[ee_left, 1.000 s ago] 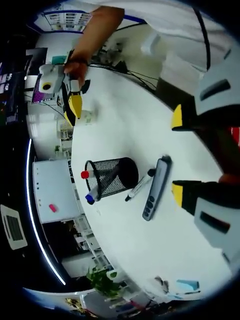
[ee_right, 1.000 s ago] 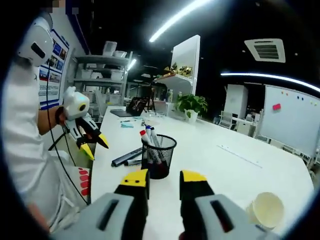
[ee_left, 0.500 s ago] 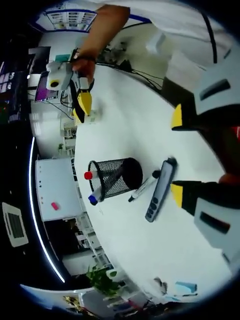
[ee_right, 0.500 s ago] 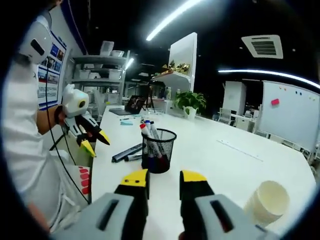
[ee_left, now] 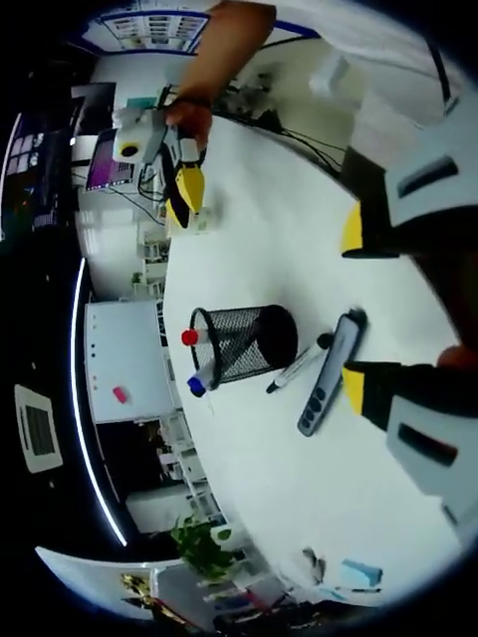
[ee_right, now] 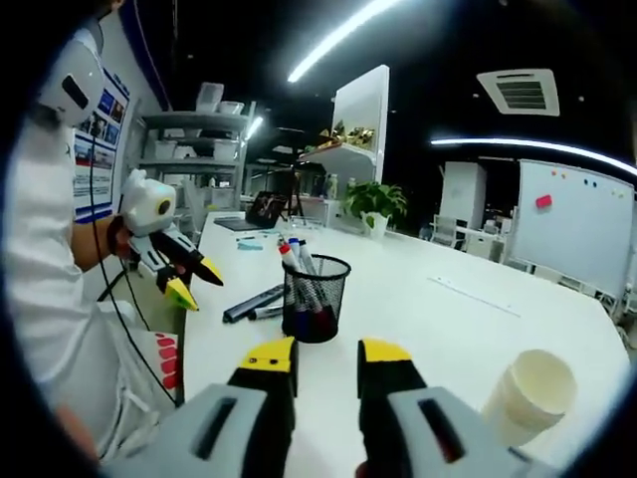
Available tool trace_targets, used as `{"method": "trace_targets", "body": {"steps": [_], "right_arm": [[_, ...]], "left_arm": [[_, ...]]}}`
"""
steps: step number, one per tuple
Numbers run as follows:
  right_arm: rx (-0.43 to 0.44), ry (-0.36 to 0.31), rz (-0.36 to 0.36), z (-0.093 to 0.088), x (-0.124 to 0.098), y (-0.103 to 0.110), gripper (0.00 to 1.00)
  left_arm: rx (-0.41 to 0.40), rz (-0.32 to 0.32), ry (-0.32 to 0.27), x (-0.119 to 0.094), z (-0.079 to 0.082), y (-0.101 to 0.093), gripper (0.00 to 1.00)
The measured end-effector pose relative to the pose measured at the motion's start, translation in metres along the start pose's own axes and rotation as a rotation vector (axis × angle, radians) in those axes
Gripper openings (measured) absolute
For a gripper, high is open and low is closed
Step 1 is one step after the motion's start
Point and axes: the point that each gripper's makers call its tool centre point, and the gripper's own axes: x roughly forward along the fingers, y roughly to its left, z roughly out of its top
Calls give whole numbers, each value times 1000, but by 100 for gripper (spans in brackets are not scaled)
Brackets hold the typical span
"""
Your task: Place the scattered laser pointers and whiteboard markers into the pen holder and stack the scattered paper cups together
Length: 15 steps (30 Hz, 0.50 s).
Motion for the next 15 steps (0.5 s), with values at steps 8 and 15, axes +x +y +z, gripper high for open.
{"method": "trace_targets", "body": {"steps": [8, 15], "right_arm": [[46, -68, -118, 5, -9, -24, 22], [59, -102, -155, 10, -14, -31, 22]], "left_arm": [[21, 65, -43, 2, 9, 12, 43], [18, 90, -49, 6, 9, 16, 44]]}}
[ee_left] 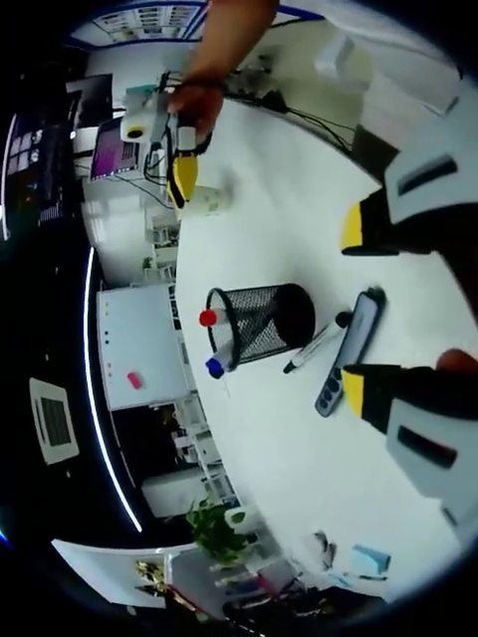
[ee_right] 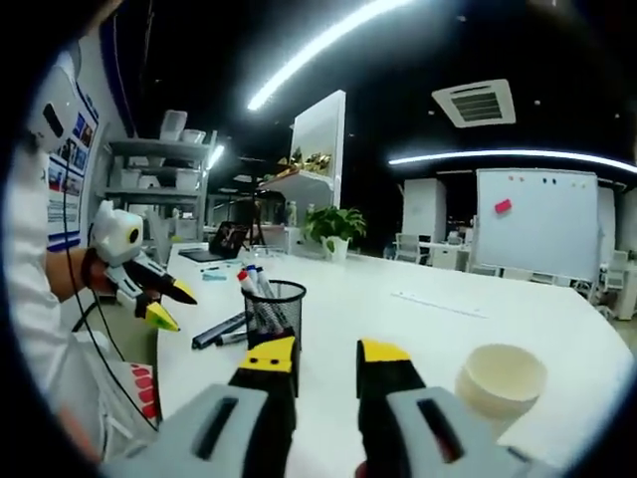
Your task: Place the scattered laser pointers and whiteboard markers into the pen holder and stack the scattered paper cups together
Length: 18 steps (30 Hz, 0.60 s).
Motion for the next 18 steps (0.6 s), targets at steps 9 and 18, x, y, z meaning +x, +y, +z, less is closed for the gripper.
{"method": "trace_targets", "body": {"steps": [9, 18], "right_arm": [[56, -8, -81, -10, -8, -16, 22], [82, -7, -133, -24, -16, -7, 21]], "left_arm": [[-52, 65, -48, 2, 4, 12, 46], [-118, 123, -95, 8, 0, 18, 49]]}}
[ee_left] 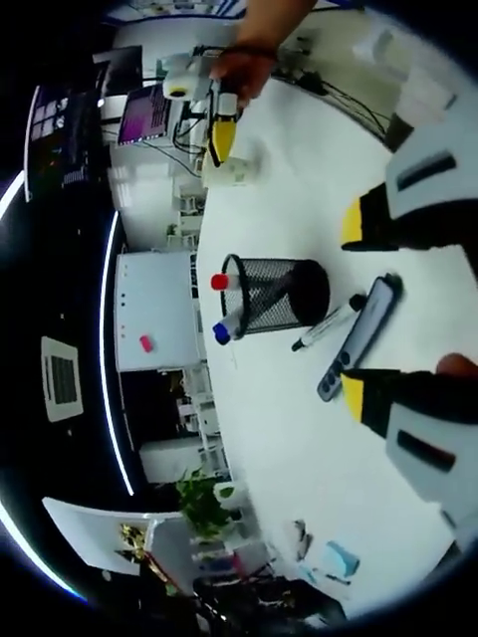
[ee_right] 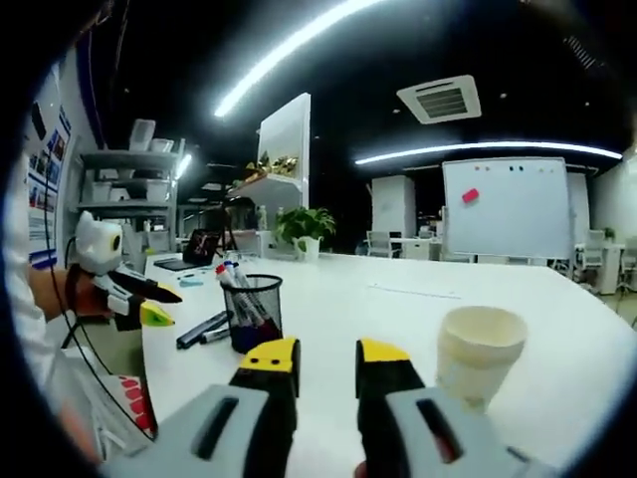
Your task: Place the scattered laser pointers and whiteboard markers into the pen holder and stack the scattered paper cups together
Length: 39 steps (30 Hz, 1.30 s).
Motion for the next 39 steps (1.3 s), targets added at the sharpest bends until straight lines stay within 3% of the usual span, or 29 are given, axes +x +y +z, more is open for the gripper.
{"method": "trace_targets", "body": {"steps": [11, 21, 25, 39], "right_arm": [[37, -11, -50, -5, -6, -8, 21], [-12, 24, -64, -11, -5, -11, 21], [-7, 28, -61, -13, -6, -10, 21], [-33, 36, -62, -9, -8, -7, 21]], "left_arm": [[-49, 61, -21, 8, -11, 3, 56], [-13, 168, -58, 17, -23, 11, 65], [-22, 181, -69, 19, -25, 16, 67], [-34, 233, -70, 25, -33, 20, 66]]}}
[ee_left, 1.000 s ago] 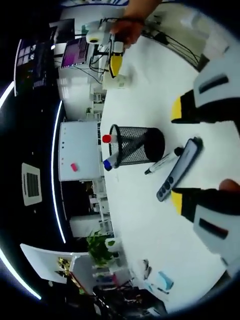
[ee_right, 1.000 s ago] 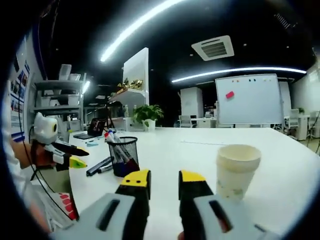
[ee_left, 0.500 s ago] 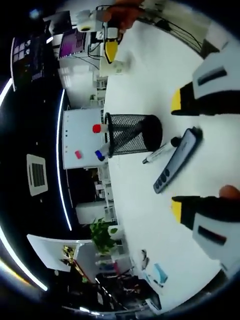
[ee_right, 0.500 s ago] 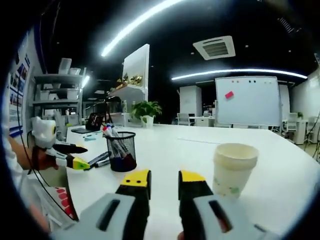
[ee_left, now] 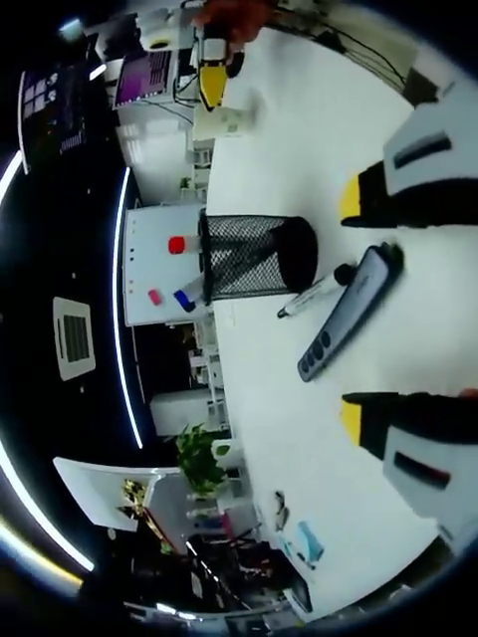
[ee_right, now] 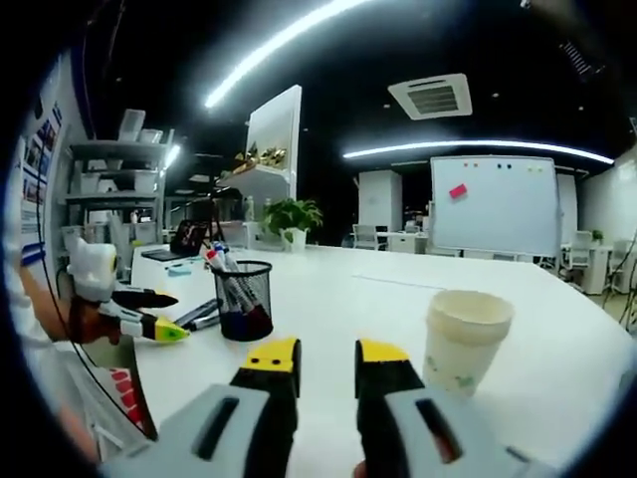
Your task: Place the scattered laser pointers and whiteboard markers into the pen holder and stack the scattered paper cups together
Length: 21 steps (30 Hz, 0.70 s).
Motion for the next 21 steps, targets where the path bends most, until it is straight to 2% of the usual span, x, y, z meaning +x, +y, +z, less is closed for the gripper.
{"method": "trace_targets", "body": {"steps": [8, 11, 13, 16, 20, 21], "right_arm": [[-5, 8, 12, -2, -1, 3, 21], [-5, 3, 15, 1, -1, 4, 21], [-9, 3, 19, 2, 0, 5, 21], [-17, 7, 15, 1, 0, 3, 21], [-10, 4, 13, 2, 0, 3, 21], [-11, 4, 14, 2, 0, 4, 21]], "left_arm": [[-50, -4, 1, 2, -7, -3, 66], [-46, 6, -1, 3, -7, -1, 65], [-20, 18, -36, 2, -2, 1, 62], [-10, 16, -34, 1, -1, 0, 62], [-35, 26, -32, 1, -3, 4, 61], [-62, 24, -24, 0, -4, 4, 60]]}}
